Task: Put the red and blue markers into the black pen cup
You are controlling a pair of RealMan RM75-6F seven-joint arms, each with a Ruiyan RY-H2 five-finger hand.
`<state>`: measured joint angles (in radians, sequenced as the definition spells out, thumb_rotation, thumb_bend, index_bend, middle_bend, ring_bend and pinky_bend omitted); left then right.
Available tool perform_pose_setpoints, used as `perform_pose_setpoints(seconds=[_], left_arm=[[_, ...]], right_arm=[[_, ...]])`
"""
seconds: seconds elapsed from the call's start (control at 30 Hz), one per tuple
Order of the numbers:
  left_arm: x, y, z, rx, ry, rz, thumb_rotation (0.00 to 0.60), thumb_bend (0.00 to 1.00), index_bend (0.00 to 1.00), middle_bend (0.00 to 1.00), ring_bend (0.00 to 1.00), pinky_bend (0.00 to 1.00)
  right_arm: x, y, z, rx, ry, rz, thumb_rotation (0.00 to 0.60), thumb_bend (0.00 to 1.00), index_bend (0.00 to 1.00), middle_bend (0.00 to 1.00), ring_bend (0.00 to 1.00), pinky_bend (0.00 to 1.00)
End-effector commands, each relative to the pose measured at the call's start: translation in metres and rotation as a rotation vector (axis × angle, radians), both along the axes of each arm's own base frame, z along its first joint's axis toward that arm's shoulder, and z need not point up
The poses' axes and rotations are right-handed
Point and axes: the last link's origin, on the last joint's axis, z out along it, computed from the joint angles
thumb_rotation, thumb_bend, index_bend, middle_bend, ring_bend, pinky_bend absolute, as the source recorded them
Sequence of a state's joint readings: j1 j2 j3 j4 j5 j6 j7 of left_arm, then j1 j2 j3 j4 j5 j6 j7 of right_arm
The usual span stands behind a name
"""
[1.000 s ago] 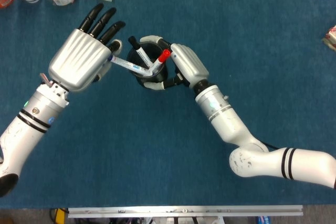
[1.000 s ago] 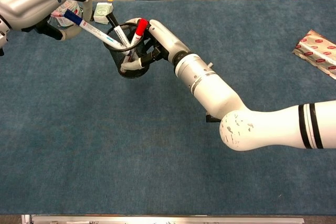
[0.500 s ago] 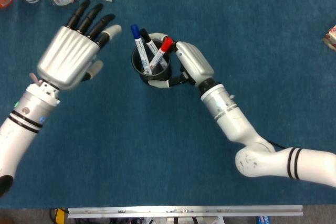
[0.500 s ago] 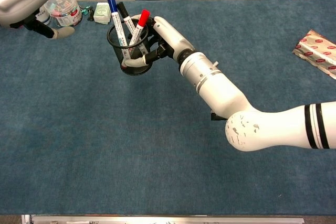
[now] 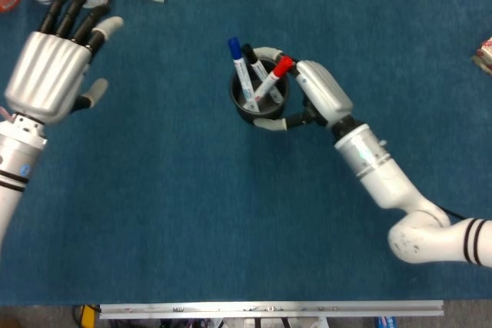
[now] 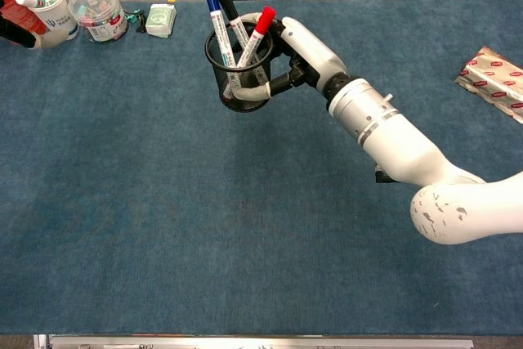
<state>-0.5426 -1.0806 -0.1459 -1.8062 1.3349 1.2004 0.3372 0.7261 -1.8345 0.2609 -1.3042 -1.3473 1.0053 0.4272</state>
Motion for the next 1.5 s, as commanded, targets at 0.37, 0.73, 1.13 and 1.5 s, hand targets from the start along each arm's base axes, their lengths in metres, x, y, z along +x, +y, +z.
perform_pose_setpoints(seconds=[0.37, 0.73, 1.13, 1.5], left_arm=[[-0.021, -0.007, 0.003, -0.008, -0.015, 0.082, 0.600, 0.26, 0.14, 0.14, 0.05, 0.06], [-0.027, -0.013, 0.006, -0.012, -0.007, 0.109, 0.600, 0.26, 0.13, 0.13, 0.05, 0.06], [-0.032, -0.016, 0.009, -0.015, -0.010, 0.125, 0.600, 0.26, 0.12, 0.12, 0.05, 0.06], [-0.035, -0.017, 0.007, -0.028, -0.011, 0.132, 0.600, 0.26, 0.12, 0.12, 0.05, 0.06]], right_arm=[[-0.027, 0.011, -0.017, 0.041, -0.018, -0.001, 0.600, 0.54, 0.49, 0.44, 0.34, 0.38], [-0.024, 0.014, -0.045, 0.062, -0.027, 0.013, 0.600, 0.54, 0.49, 0.43, 0.33, 0.34], [-0.022, 0.017, -0.068, 0.080, -0.013, 0.040, 0.600, 0.54, 0.49, 0.38, 0.28, 0.23], [-0.028, 0.016, -0.076, 0.084, 0.013, 0.060, 0.600, 0.38, 0.31, 0.25, 0.15, 0.06]])
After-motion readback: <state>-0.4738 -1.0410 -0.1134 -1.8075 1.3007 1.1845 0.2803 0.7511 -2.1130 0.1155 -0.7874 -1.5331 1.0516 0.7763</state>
